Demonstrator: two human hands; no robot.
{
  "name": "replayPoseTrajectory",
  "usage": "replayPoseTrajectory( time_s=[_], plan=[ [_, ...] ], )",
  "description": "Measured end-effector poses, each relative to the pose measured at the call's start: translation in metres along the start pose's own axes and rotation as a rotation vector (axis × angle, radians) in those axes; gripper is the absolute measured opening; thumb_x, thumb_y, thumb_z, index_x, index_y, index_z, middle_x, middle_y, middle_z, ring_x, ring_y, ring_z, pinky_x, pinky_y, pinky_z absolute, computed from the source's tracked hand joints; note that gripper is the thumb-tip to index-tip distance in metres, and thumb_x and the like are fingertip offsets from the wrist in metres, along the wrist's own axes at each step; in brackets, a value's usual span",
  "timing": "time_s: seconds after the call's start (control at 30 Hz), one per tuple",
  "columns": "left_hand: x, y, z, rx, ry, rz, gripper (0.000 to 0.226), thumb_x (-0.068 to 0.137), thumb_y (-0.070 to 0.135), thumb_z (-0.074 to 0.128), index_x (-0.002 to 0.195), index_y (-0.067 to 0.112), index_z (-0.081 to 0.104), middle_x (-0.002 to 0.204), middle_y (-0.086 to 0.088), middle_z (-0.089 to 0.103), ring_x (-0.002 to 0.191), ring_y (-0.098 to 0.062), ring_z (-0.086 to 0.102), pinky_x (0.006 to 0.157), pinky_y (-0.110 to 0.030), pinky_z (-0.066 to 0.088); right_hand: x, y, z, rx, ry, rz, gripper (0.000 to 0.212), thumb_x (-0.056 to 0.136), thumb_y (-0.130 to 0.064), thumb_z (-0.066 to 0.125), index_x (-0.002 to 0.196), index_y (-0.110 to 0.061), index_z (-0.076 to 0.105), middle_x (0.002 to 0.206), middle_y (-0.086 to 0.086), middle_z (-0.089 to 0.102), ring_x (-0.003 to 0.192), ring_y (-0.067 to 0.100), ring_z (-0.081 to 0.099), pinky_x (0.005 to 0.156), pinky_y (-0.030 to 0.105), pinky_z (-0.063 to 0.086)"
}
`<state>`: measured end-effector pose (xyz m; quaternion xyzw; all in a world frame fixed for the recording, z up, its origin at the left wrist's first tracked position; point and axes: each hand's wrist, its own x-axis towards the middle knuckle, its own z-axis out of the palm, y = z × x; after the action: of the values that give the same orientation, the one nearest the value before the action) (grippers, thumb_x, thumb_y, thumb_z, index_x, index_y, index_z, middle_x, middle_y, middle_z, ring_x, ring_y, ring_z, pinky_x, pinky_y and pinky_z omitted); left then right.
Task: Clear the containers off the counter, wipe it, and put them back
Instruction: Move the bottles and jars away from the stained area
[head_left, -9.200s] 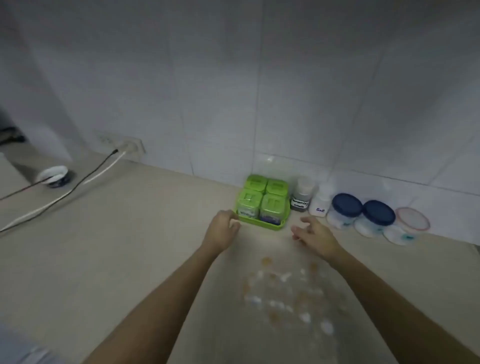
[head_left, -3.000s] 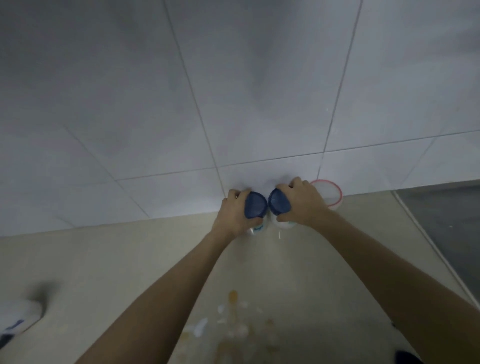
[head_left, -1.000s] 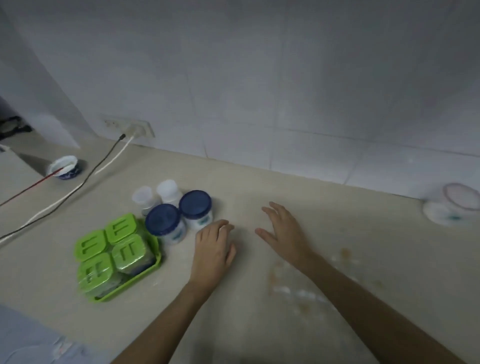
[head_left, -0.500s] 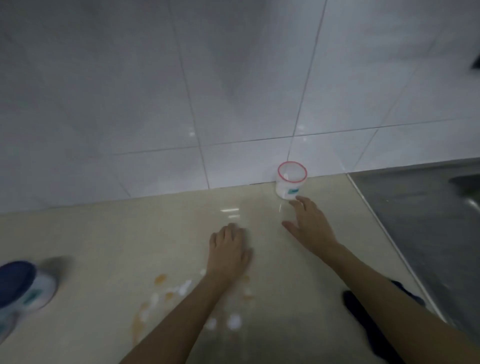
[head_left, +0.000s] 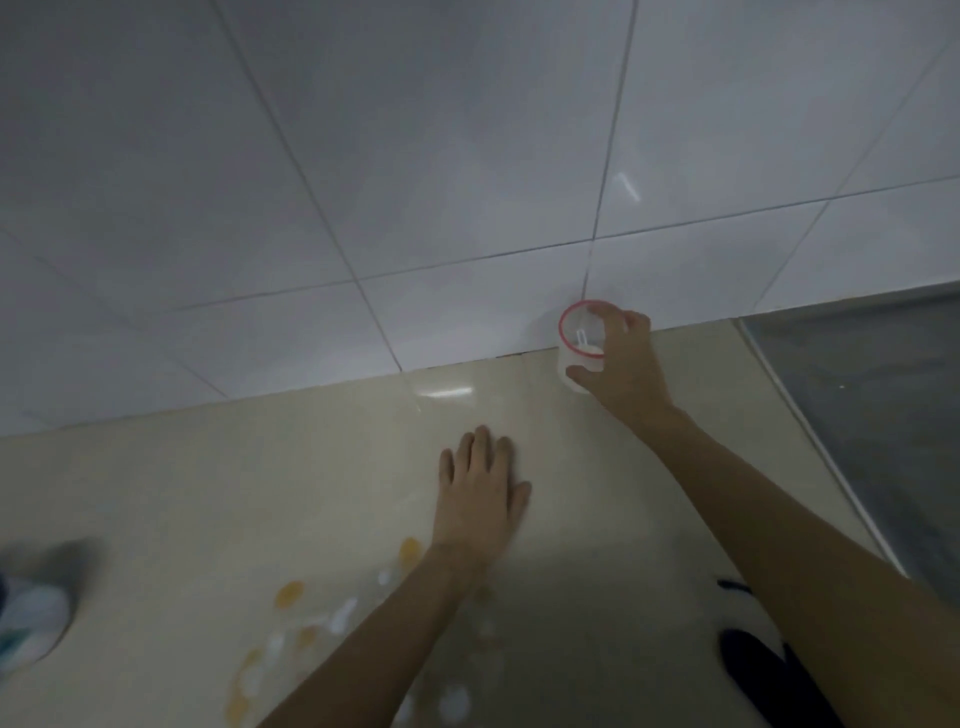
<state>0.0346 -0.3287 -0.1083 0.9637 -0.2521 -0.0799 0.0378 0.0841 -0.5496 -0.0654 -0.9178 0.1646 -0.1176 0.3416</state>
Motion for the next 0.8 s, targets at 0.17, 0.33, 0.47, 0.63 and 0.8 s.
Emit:
replayPoseTrajectory(
  time_s=[0.17,0.33,0.47,0.63,0.8],
  plan=[
    [0.000,-0.004,0.002,-0.062,0.025,0.000,0.062,0.094,0.052,0.027,0.143,0.015,0.034,0.152,-0.014,0.032,0.140,-0.032,0.028,0.119,-0.049,0.013,-0.004,-0.008,0.003,0.037,0.073,-0.009,0.075,0.060,-0.015,0.082,0.127,-0.014,0.046,0.119,0.019,0.042,0.091,0.034,0.057,0.074,0.024,0.040],
    [-0.026,-0.029,-0.010,-0.189,0.103,-0.026,0.059,0.093,0.051,0.028,0.131,0.010,0.049,0.141,-0.014,0.045,0.133,-0.032,0.038,0.115,-0.045,0.025,-0.043,-0.039,0.009,0.053,0.002,-0.058,0.075,0.059,-0.020,0.084,0.125,-0.017,0.047,0.117,0.015,0.044,0.097,0.032,0.056,0.077,0.022,0.037],
    [-0.076,-0.069,-0.022,-0.178,0.108,-0.096,0.069,0.091,0.055,0.020,0.137,0.008,0.043,0.145,-0.013,0.041,0.137,-0.030,0.034,0.116,-0.045,0.022,-0.090,-0.082,0.024,0.083,-0.126,-0.155,0.077,0.058,-0.021,0.086,0.125,-0.015,0.047,0.118,0.012,0.044,0.103,0.029,0.055,0.080,0.017,0.034],
    [-0.176,-0.144,-0.027,-0.153,0.082,-0.243,0.081,0.084,0.059,0.014,0.141,0.006,0.036,0.149,-0.016,0.037,0.141,-0.031,0.030,0.116,-0.048,0.019,-0.159,-0.160,0.070,0.120,-0.284,-0.270,0.080,0.056,-0.026,0.087,0.125,-0.018,0.045,0.121,0.010,0.042,0.109,0.027,0.055,0.089,0.028,0.042],
    [-0.273,-0.211,-0.032,-0.183,0.081,-0.420,0.086,0.078,0.059,0.010,0.140,0.006,0.039,0.151,-0.016,0.035,0.141,-0.032,0.029,0.117,-0.047,0.018,-0.226,-0.242,0.133,0.154,-0.428,-0.392,0.081,0.056,-0.027,0.086,0.125,-0.019,0.045,0.122,0.010,0.042,0.107,0.030,0.056,0.092,0.039,0.047]
  ],
)
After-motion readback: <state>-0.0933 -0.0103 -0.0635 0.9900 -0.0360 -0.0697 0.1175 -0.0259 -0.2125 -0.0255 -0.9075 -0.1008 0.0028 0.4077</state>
